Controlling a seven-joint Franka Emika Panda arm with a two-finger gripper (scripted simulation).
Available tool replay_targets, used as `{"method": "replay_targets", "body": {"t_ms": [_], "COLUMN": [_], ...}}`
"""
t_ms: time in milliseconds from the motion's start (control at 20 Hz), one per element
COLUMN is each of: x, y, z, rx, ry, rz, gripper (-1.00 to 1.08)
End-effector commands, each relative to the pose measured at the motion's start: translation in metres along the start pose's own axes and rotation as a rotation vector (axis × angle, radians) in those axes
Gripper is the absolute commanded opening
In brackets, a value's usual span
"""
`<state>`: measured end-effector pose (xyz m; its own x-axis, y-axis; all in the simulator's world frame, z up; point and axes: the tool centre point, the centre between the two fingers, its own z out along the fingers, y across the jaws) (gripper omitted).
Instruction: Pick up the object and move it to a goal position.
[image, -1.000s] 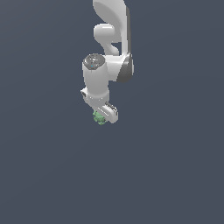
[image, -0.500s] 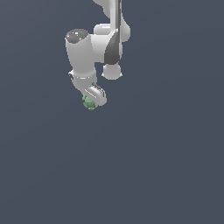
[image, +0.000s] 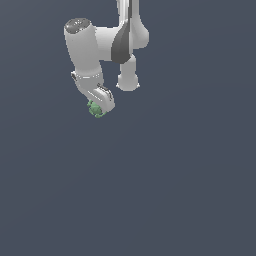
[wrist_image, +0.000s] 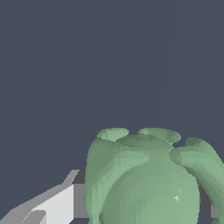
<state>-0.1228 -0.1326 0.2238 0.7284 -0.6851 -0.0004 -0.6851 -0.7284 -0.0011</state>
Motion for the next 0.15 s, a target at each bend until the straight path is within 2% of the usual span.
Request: {"method": "replay_targets", "body": {"t_ms": [0, 100], "x": [0.0002, 0.0006], "y": [0.0024, 0.0021], "z": [-0.0022, -0.0024], "rx": [-0.001, -0.001], "ry": [0.000, 0.000], "rz": [-0.001, -0.001], "gripper": [-1.00, -1.00]}}
